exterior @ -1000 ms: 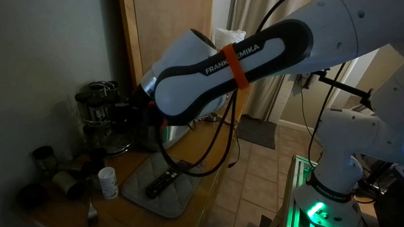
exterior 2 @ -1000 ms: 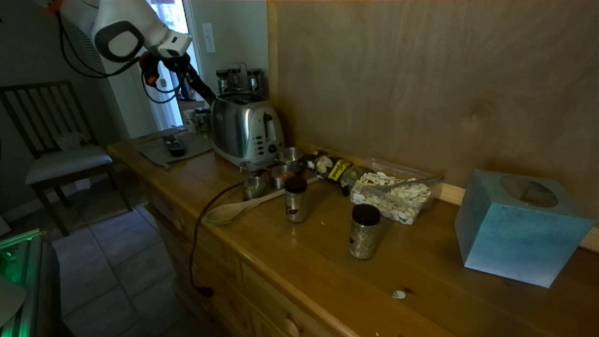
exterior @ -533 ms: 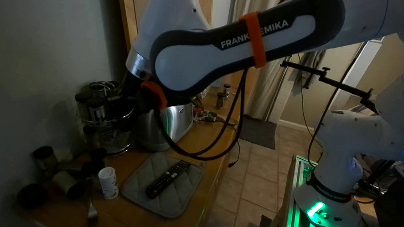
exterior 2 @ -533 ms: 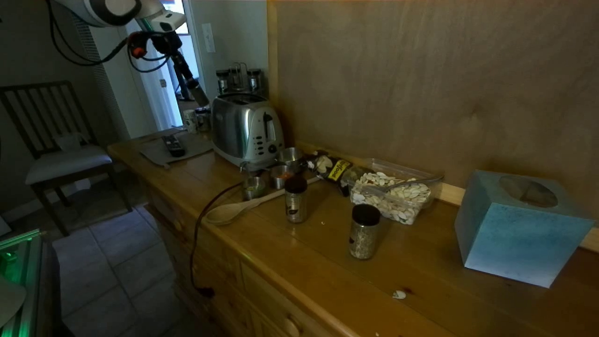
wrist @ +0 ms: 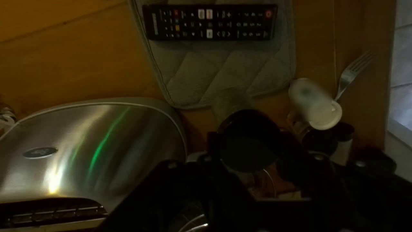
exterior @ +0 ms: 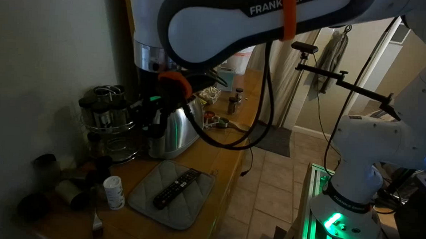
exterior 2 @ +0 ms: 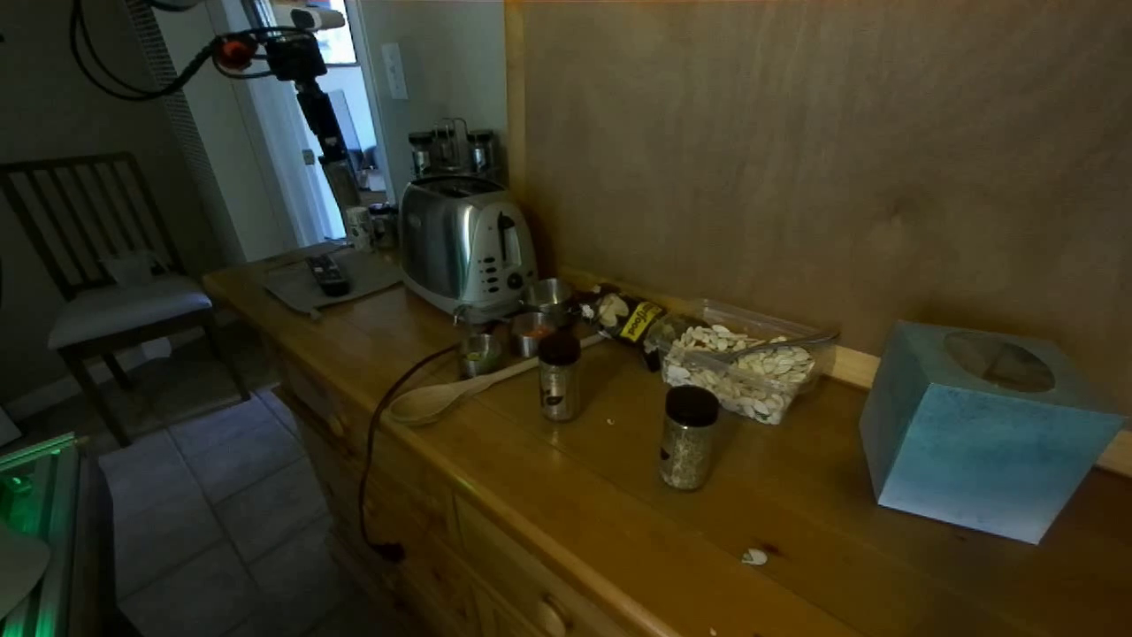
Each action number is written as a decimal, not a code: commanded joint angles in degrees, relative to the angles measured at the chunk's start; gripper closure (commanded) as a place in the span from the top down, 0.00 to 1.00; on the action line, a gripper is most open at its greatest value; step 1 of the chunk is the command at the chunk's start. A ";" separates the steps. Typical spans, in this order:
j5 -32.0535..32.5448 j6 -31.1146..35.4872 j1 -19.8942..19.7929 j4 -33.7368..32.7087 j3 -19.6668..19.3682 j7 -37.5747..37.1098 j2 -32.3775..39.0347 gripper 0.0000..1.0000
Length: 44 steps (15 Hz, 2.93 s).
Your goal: Pick up the laying spice bottle on the bottom rack of the circular spice rack and put it on the counter
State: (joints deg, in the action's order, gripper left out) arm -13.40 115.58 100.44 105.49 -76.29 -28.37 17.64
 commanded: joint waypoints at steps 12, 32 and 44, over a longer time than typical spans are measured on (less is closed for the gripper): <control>1.34 -6.28 1.30 -0.87 -2.80 0.72 -3.86 0.25; -17.44 -16.91 32.15 8.12 -50.85 37.39 6.08 0.25; -16.62 -28.53 33.87 18.94 -61.65 49.81 20.76 0.50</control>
State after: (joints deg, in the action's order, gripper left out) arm -28.15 88.39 138.13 124.78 -140.26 19.58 36.62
